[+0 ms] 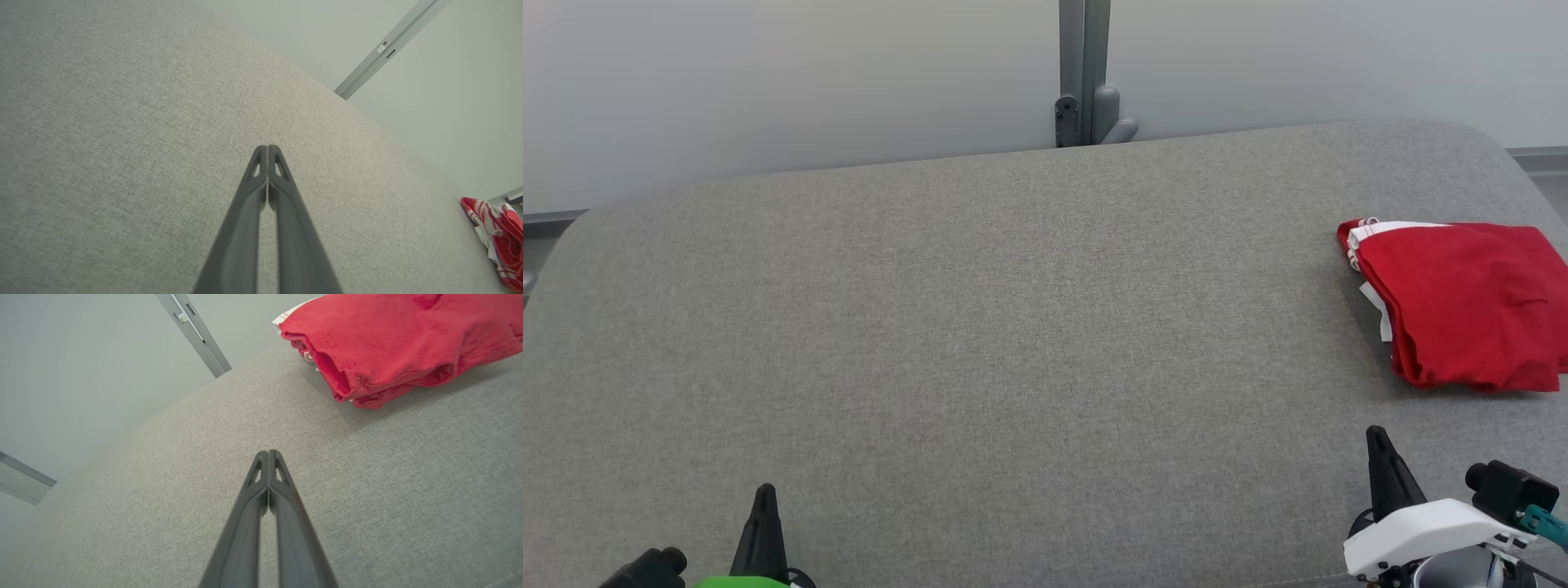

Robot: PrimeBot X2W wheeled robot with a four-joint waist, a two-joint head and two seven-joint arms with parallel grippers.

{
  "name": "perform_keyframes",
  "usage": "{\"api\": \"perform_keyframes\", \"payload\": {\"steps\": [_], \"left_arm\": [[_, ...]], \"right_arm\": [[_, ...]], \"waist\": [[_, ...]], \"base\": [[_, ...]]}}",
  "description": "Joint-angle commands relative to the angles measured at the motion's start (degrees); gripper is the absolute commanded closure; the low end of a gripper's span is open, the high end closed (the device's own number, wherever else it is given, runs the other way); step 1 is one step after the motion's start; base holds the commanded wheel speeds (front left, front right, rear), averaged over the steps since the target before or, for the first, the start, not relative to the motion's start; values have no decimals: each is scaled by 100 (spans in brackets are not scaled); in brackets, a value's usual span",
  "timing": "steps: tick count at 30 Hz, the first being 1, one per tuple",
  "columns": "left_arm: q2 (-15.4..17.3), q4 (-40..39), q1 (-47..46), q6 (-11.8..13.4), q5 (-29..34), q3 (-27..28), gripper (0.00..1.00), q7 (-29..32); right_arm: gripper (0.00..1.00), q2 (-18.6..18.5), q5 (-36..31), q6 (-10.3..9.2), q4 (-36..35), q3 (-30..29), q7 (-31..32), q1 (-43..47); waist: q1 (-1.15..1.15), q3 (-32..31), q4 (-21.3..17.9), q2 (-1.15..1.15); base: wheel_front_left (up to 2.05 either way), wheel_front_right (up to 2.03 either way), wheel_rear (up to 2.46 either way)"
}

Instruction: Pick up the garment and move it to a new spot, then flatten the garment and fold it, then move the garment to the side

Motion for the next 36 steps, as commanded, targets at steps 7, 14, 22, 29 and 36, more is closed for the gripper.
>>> {"api": "perform_keyframes", "payload": {"steps": [7, 14, 22, 29, 36], "left_arm": [[31, -128, -262, -33, -742, 74, 100, 190], [35, -154, -351, -43, -1280, 111, 100, 334], [39, -181, -443, -51, -1837, 149, 100, 485], [43, -199, -510, -57, -2237, 176, 100, 588], [46, -221, -581, -66, -2671, 205, 100, 703]], "right_arm": [[100, -46, 838, -3, -147, -40, 174, -205], [100, -53, 1459, -3, -181, -59, 316, -255], [100, -60, 2115, -4, -216, -78, 461, -307], [100, -64, 2576, -4, -239, -91, 563, -335], [100, -68, 3084, -4, -267, -106, 675, -374]], "waist": [[0, 1, -3, 14], [0, 1, -7, 17], [0, 2, -10, 20], [0, 3, -13, 22], [0, 4, -16, 25]], "base": [[0, 0, 0], [0, 0, 0], [0, 0, 0], [0, 0, 0], [0, 0, 0]]}}
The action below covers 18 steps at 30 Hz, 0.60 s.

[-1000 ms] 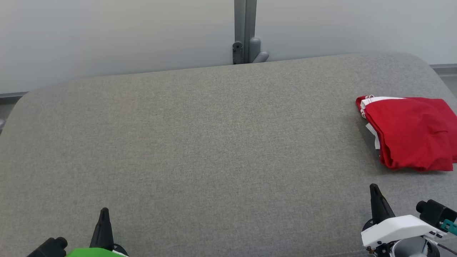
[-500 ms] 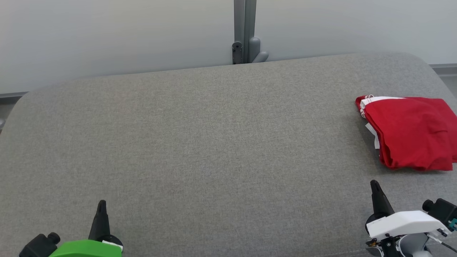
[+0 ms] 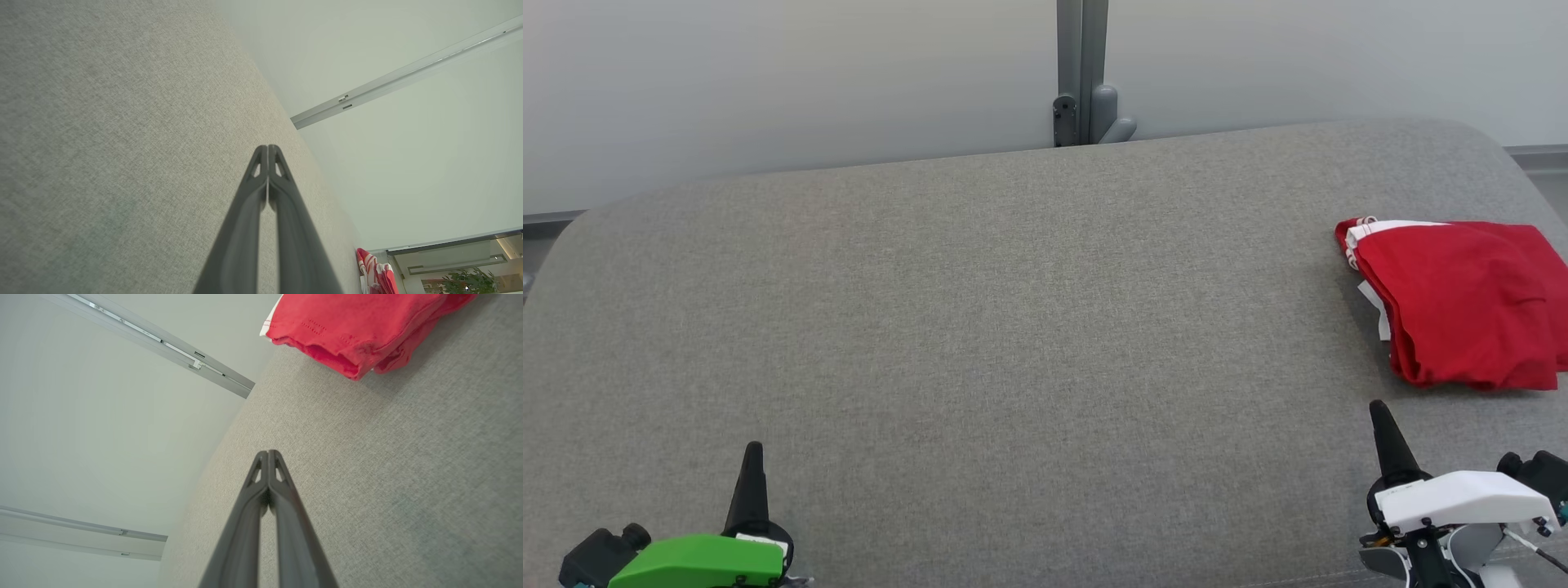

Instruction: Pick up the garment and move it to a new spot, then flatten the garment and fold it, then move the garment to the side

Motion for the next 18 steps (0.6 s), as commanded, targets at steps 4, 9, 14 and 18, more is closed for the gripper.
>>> {"api": "perform_keyframes", "payload": {"steps": [4, 9, 14, 18], "left_arm": [[43, -77, -183, -35, -325, 44, 100, 72], [45, -92, -226, -40, -598, 63, 100, 153], [47, -103, -268, -46, -865, 80, 100, 221], [50, -114, -307, -51, -1090, 94, 100, 276]], "right_arm": [[100, -41, 368, -4, -90, -28, 80, -139], [100, -45, 694, -2, -106, -37, 154, -157], [100, -48, 1010, -2, -123, -46, 225, -185], [100, -50, 1249, -2, -135, -53, 281, -205]], "waist": [[0, 0, -2, 26], [0, 1, -4, 28], [0, 2, -6, 30], [0, 2, -8, 32]], "base": [[0, 0, 0], [0, 0, 0], [0, 0, 0], [0, 0, 0]]}}
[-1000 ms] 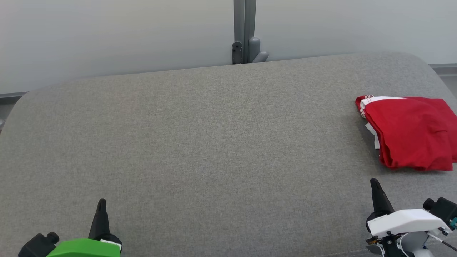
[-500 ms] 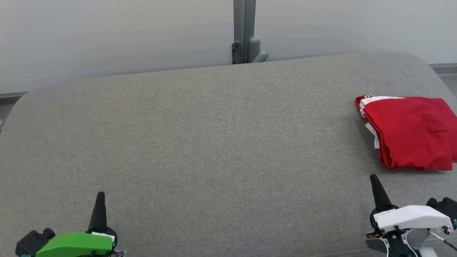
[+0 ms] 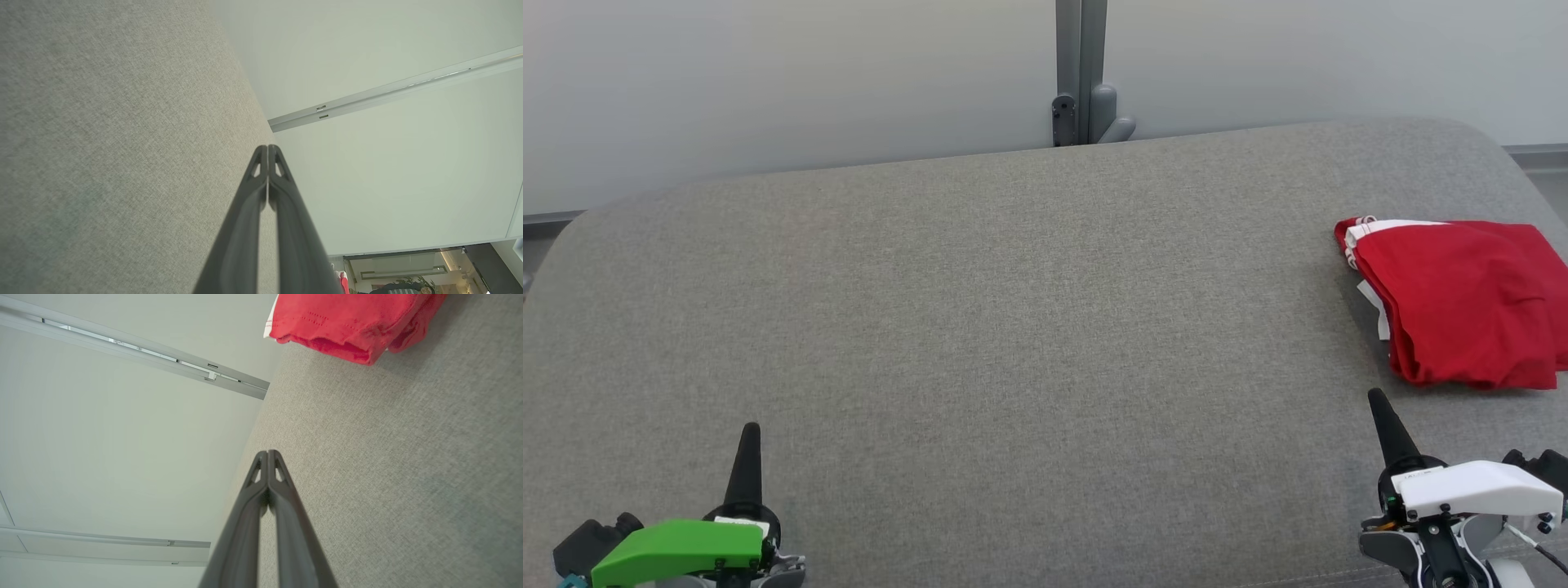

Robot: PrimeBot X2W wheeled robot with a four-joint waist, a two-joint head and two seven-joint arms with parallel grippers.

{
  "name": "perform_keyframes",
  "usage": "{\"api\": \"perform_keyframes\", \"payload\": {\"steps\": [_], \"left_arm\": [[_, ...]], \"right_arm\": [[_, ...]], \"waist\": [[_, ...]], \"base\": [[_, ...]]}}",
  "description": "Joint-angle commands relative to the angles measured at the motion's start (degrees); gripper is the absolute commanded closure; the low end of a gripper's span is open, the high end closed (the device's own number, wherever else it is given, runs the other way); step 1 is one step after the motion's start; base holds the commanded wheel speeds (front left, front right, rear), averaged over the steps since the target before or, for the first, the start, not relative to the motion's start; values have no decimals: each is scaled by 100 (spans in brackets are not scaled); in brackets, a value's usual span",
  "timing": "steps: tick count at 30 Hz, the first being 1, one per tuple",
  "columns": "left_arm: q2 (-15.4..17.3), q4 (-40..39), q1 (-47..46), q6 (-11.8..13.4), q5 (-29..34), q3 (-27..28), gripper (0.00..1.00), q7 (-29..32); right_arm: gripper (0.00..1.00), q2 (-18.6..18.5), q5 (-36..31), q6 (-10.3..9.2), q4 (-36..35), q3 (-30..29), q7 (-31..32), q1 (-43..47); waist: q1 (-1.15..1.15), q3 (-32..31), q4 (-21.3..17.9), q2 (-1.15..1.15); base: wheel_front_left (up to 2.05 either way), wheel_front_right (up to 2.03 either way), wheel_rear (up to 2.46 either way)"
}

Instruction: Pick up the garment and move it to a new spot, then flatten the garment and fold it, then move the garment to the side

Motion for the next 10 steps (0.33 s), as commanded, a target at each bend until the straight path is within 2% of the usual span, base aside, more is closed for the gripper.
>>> {"api": "perform_keyframes", "payload": {"steps": [1, 10], "left_arm": [[46, -60, -146, -27, -169, 28, 100, 40], [49, -76, -216, -35, -595, 57, 100, 159]], "right_arm": [[100, -40, 146, 2, -67, -18, 45, -113], [100, -45, 665, 2, -94, -33, 159, -154]], "waist": [[0, 0, 0, 32], [0, 1, -5, 36]], "base": [[0, 0, 0], [0, 0, 0]]}}
